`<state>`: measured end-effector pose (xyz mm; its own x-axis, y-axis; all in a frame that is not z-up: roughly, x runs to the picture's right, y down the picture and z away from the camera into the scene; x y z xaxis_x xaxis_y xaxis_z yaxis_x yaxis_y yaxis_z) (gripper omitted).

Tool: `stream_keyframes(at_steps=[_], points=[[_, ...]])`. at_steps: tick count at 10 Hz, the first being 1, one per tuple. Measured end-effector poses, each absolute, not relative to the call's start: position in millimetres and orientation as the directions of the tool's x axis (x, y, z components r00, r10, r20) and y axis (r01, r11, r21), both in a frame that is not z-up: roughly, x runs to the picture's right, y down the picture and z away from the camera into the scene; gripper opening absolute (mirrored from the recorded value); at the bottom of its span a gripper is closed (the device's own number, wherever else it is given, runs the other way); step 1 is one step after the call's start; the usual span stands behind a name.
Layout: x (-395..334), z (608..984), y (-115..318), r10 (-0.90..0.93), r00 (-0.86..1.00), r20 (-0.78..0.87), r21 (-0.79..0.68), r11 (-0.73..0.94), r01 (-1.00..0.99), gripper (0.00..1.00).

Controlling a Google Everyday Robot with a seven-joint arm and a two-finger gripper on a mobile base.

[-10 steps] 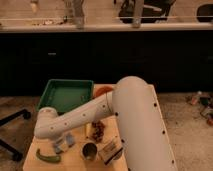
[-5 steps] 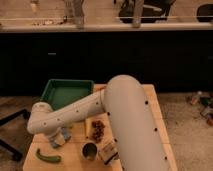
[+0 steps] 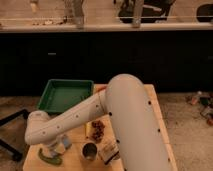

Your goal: Wipe table surface with sponge

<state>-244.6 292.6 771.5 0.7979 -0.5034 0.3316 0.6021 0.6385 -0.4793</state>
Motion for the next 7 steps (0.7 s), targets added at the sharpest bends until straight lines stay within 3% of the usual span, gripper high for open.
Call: stream_keyframes(at_steps=[3,7], points=[[-215.6,791.3,272.4,-0.465,0.830,0.309,-0.498,0.664,0.557,0.00],[-236.6,808.2,259.1,-0.485,0.809,0.331,-0.493,0.642,0.587,0.00]])
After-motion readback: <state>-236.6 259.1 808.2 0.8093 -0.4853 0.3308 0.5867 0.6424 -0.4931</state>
